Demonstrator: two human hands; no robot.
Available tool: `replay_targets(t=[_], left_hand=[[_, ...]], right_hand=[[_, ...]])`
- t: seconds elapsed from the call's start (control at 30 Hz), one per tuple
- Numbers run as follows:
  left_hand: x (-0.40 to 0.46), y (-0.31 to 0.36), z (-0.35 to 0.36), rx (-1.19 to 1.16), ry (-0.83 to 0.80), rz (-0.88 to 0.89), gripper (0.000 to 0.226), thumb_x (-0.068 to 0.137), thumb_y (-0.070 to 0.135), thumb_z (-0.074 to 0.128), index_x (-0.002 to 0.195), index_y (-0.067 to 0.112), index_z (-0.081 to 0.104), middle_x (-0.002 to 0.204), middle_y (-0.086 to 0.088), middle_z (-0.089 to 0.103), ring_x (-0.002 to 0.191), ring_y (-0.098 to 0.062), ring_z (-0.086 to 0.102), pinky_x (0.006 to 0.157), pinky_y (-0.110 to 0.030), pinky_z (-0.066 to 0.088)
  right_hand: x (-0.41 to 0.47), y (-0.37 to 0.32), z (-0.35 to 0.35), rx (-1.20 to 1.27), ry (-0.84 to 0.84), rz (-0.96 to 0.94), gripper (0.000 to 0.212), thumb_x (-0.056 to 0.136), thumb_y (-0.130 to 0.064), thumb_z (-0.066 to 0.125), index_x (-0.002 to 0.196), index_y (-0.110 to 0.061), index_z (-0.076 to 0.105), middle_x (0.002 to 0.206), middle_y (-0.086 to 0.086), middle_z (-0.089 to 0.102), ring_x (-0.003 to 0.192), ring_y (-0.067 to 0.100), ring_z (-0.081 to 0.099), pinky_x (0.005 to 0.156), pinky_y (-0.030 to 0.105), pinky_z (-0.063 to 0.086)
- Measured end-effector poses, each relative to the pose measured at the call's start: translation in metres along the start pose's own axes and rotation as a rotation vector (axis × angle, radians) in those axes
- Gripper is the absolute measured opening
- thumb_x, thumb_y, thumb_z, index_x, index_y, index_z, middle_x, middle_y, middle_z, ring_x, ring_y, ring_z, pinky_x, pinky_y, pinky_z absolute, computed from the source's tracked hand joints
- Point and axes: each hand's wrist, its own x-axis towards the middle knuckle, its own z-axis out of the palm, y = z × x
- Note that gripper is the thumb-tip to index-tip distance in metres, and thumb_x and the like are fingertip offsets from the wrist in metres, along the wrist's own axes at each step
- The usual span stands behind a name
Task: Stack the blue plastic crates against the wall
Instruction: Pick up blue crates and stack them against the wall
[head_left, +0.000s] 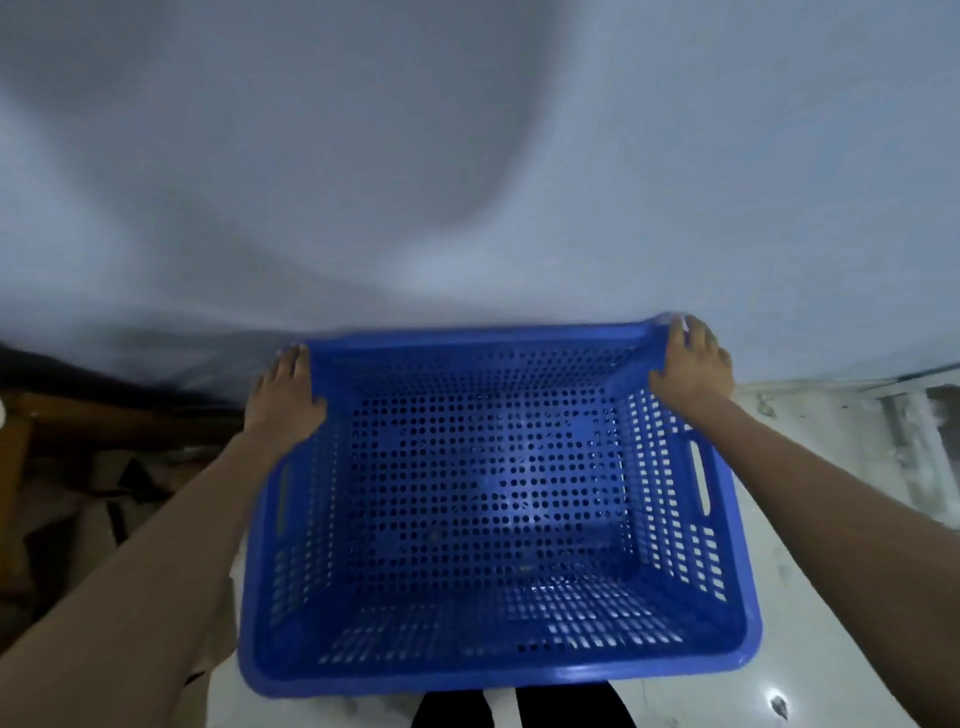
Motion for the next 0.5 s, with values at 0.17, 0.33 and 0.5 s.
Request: replay_targets(t=[0.17,0.33,0.5], left_hand=[[0.021,0.025,0.012,-0.103,-0.017,-0.072,0.080,0.094,0.023,0.045,0.152,0.010,-0.009,0.162,-0.006,-0.012,0.150,-0.025,-0.011,0.121,-0.047,0.006],[0.030,0.020,-0.002,-0.077,-0.120,-0.066,0.080,0.093,0.021,0.043,0.152,0.013,-0.010,0.162,-0.004,-0.013,0.150,-0.024,-0.010,0.120,-0.048,0.006],[-0.023,-0.002,0.034,-0.188,-0.071,-0.177,0.090,0.090,0.037,0.050,0.152,0.010,-0.010,0.162,-0.008,-0.015,0.150,-0.025,-0.010,0.120,-0.045,0.006]], right_hand=[[0.007,-0.011,0.033,0.045,0.012,-0.059,0.092,0.086,-0.035,0.060,0.152,-0.008,0.002,0.160,0.020,0.003,0.149,0.037,0.001,0.121,0.049,0.014],[0.012,-0.006,0.036,0.050,-0.019,-0.098,0.098,0.083,-0.039,0.062,0.153,-0.008,0.000,0.160,0.023,0.002,0.149,0.039,0.000,0.120,0.050,0.013],[-0.025,0.041,0.036,0.123,-0.028,-0.144,0.089,0.081,-0.031,0.062,0.150,0.003,0.015,0.160,0.021,0.009,0.145,0.038,0.022,0.111,0.053,0.033]])
